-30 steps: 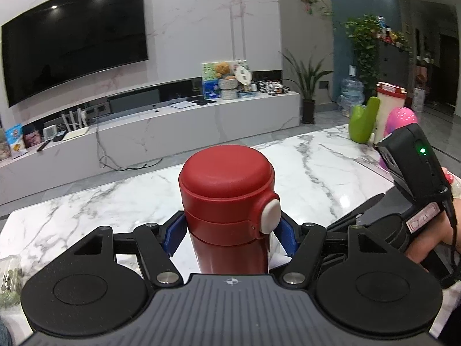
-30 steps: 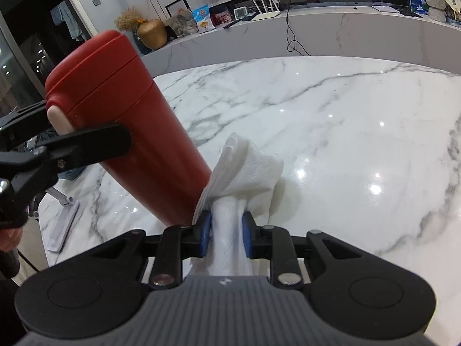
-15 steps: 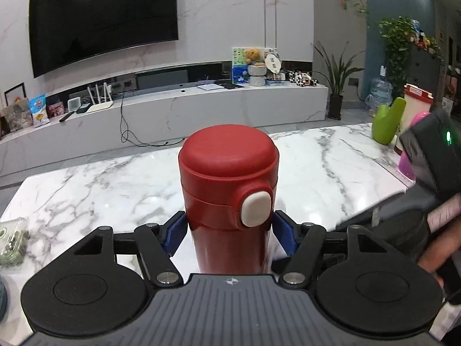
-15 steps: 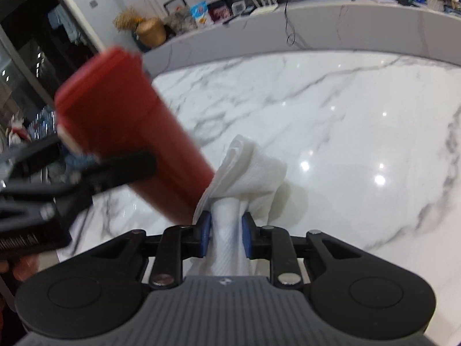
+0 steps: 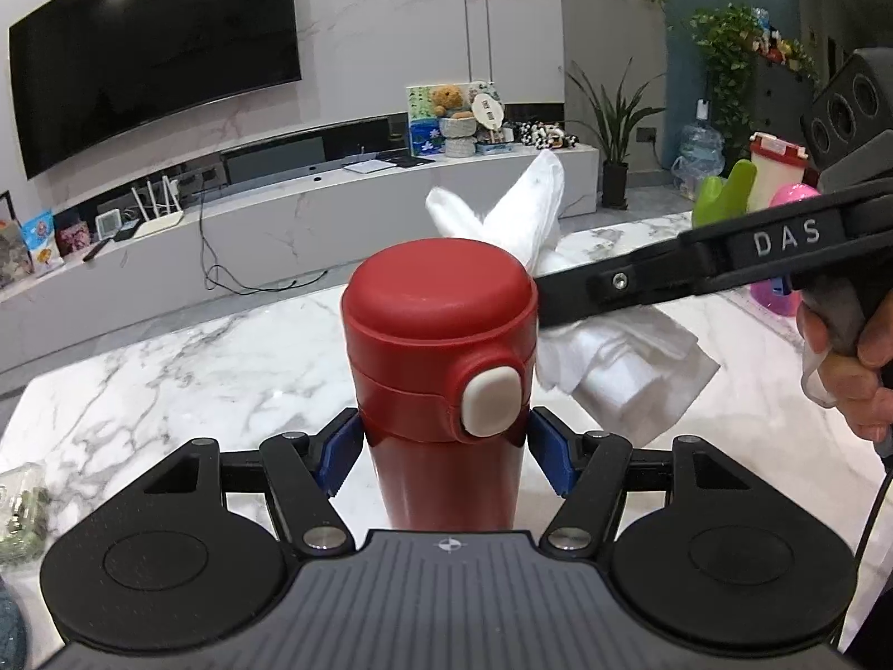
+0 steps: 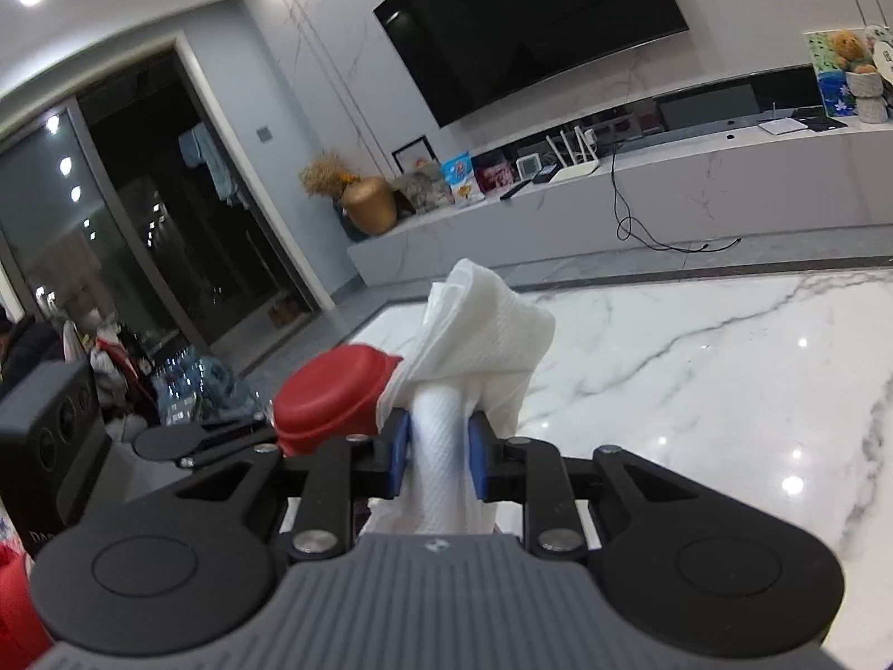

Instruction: Clean container

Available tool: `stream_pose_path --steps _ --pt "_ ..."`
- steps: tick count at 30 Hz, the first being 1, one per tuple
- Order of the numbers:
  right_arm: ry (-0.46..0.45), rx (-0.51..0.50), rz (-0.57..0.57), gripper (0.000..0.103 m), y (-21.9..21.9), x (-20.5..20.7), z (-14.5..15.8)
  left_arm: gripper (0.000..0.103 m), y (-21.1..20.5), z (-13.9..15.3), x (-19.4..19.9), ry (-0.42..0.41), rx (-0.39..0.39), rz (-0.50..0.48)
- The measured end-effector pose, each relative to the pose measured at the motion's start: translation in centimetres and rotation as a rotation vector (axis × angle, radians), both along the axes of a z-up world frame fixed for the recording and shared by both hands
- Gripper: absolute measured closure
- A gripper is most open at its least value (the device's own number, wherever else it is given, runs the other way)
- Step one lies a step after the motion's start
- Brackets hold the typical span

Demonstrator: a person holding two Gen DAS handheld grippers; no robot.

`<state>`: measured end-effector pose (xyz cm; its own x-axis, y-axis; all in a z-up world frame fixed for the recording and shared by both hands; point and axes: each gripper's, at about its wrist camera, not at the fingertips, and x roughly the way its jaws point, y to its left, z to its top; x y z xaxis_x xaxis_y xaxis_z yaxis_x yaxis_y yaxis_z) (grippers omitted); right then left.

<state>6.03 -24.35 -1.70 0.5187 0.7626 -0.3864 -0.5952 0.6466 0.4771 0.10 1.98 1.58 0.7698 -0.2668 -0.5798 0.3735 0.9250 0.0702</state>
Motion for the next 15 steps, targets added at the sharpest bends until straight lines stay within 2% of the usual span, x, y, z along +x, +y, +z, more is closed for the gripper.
stream_pose_path --steps 6,15 --pt "0.045 -0.075 0.002 0.078 -0.3 -0.7 -0.3 0.040 0.1 0.0 0.0 0.003 -0.006 0.003" --pt "0.095 -0.196 -0.006 0.078 2.7 1.2 -4.0 0.040 0.2 0.0 0.0 0.004 -0.019 0.024"
